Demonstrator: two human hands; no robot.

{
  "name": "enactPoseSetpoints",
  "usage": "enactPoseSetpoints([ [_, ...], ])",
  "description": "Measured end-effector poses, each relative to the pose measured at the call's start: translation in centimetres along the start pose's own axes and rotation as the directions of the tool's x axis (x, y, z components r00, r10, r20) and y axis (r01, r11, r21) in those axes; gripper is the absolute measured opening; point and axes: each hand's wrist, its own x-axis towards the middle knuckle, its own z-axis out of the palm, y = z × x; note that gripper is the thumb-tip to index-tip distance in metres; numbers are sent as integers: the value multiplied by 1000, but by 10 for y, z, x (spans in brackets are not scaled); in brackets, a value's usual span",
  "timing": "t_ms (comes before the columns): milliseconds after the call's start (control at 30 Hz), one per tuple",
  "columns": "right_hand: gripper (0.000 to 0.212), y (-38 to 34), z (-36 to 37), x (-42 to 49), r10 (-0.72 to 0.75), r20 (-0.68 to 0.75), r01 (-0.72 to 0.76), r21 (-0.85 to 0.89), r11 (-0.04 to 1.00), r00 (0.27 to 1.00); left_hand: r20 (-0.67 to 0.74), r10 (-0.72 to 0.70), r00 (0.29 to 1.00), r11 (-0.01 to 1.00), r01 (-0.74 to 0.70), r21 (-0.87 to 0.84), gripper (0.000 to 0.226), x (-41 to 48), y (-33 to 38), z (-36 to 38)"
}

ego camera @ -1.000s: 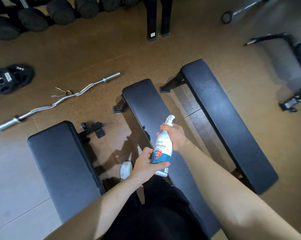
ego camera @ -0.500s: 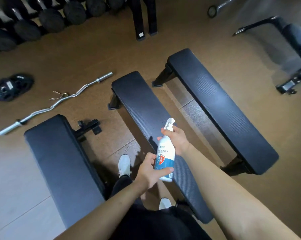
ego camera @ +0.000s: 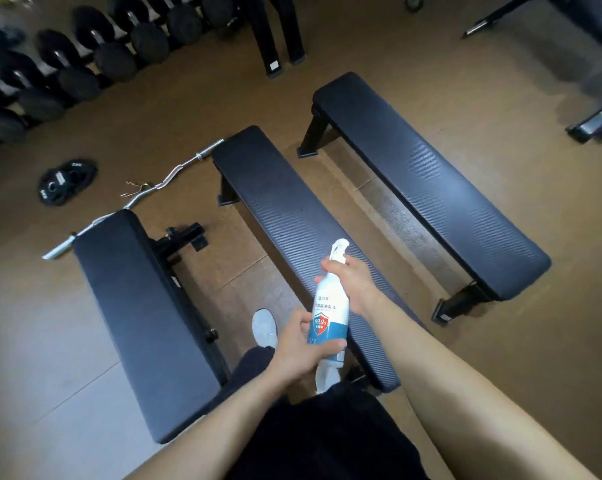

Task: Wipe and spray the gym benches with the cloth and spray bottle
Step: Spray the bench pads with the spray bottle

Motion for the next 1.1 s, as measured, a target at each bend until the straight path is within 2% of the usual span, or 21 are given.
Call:
enactPoseSetpoints([
  [200,18,25,-36,-21,28,-25,-27,68,997,999,69,11,998,990,-20,138,60,-21,-2,18],
  [333,18,32,-56,-36,19,-88,-11,91,996,996,119,24,993,991,-39,126,61,-26,-10,34],
  [433,15,33,-66,-51,18,-162,-7,67,998,987,158,2,987,997,-15,80,65,-25,-19,46],
  [533,18,36,-71,-63,4,-183,4,39,999,983,219,10,976,999,-18,34,66,-25,-32,55],
  [667,25,46,-74,-71,-6,-178,0,-32,999,984,266,-2,964,992,34,-118,67,-24,-52,63],
  [733,39,50,-73,-74,-3,-199,-8,-52,999,980,271,29,962,982,23,-186,69,-22,-63,64],
  [800,66,53,-75,-78,-14,-234,-19,-138,990,972,287,54,956,960,30,-280,73,-24,-75,67],
  [867,89,58,-80,-89,-27,-203,-19,-221,975,979,275,60,960,937,40,-347,69,-28,-78,68],
  [900,92,62,-84,-96,-10,-165,-33,-254,967,986,258,63,964,928,38,-370,64,-31,-77,70],
  [1000,66,71,-97,-118,44,13,-37,-359,933,999,204,67,977,922,18,-387,57,-35,-72,78],
  [1100,49,76,-113,-130,5,85,22,-310,950,996,217,76,973,941,2,-339,56,-41,-68,86],
])
